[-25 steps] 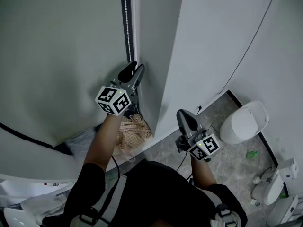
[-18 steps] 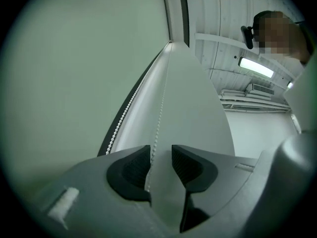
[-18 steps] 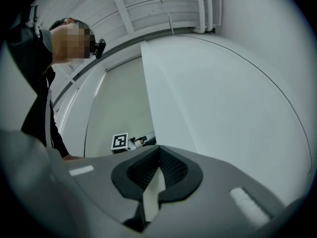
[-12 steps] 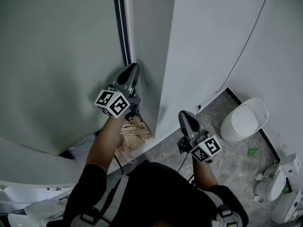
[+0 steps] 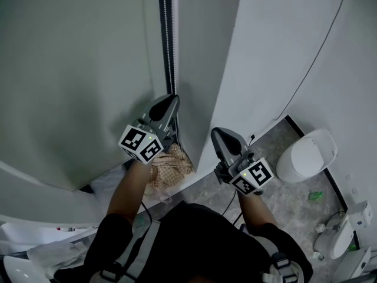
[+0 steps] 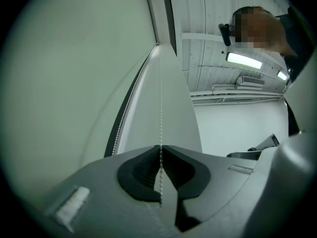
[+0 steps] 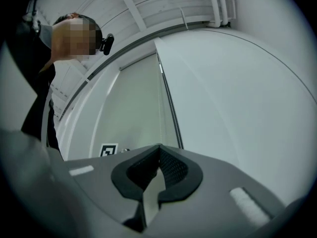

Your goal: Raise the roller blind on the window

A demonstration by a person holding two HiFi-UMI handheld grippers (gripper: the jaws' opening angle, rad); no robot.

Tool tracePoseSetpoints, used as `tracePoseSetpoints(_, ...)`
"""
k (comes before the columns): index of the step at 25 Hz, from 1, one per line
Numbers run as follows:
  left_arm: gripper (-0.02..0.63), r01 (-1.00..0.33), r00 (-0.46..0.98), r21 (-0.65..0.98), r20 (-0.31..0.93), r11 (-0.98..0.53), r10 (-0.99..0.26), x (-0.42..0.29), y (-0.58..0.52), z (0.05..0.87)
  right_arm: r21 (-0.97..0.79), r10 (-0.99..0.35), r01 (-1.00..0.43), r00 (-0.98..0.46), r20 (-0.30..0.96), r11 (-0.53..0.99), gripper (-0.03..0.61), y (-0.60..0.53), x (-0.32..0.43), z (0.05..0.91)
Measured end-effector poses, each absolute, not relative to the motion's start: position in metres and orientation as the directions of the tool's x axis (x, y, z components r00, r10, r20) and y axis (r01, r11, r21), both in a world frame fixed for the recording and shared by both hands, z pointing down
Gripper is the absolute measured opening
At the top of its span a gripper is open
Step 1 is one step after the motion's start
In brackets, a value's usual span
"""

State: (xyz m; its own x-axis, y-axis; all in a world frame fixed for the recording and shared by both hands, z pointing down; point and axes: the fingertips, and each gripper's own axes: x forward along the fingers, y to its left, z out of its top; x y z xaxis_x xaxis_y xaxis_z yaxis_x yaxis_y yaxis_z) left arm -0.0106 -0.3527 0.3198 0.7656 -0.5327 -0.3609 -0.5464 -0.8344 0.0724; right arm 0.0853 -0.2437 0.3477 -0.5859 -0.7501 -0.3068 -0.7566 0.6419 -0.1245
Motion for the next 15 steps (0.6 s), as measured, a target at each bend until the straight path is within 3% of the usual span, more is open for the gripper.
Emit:
tracePoseSetpoints(4, 0.015, -0.575, 0.746, 0.074, -0.361, -0.814, -0.56, -0.037, -0.334, 0.318, -0.049, -0.675, -0.704, -0.655, -0.341, 0.708, 0.009, -0.258, 0.042, 0.31)
tracePoseSetpoints(10, 0.015, -0.613, 0.721, 0.047, -0.377, -0.789, -0.582, -0.064, -0.311, 0.313, -0.001, -0.597, -0.638, -0.72, -0.355, 0.77, 0.101, -0.286, -0.021, 0.261)
tracePoseSetpoints(15, 0.015, -0.606, 0.716, 0.068, -0.388, -0.793, -0.58, -0.068, -0.301, 0.316, 0.017, -0.559, -0.607, -0.742, -0.371, 0.795, 0.118, -0.308, -0.049, 0.224)
